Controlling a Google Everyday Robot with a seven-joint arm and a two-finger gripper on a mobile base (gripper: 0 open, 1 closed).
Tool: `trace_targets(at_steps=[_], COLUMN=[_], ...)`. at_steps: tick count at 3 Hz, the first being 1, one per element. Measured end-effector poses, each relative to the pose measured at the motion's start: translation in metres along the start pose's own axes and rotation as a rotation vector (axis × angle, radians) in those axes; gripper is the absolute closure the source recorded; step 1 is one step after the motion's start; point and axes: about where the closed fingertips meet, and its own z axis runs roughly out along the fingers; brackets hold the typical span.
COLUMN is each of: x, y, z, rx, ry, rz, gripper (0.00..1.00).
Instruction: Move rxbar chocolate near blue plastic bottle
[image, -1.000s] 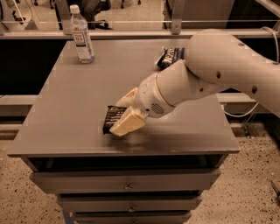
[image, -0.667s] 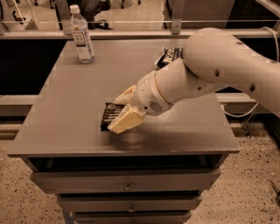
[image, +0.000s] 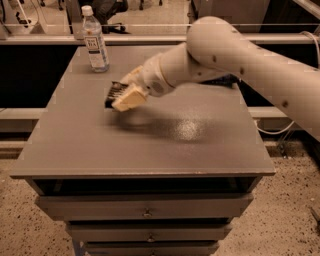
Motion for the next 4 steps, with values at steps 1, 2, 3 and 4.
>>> trace_targets(at_steps=[1, 2, 3, 4], x=[-0.020, -0.026, -0.015, -0.004], y=[-0.063, -0.112, -0.146, -0.164], z=[0.033, 0.054, 0.061, 0.064], rx=[0.064, 0.128, 0.183, 0.217], ry=[-0.011, 0.010, 0.050, 0.073], rz=[-0.010, 0.005, 0.039, 0.066], gripper=[1.00, 1.00, 1.00, 1.00])
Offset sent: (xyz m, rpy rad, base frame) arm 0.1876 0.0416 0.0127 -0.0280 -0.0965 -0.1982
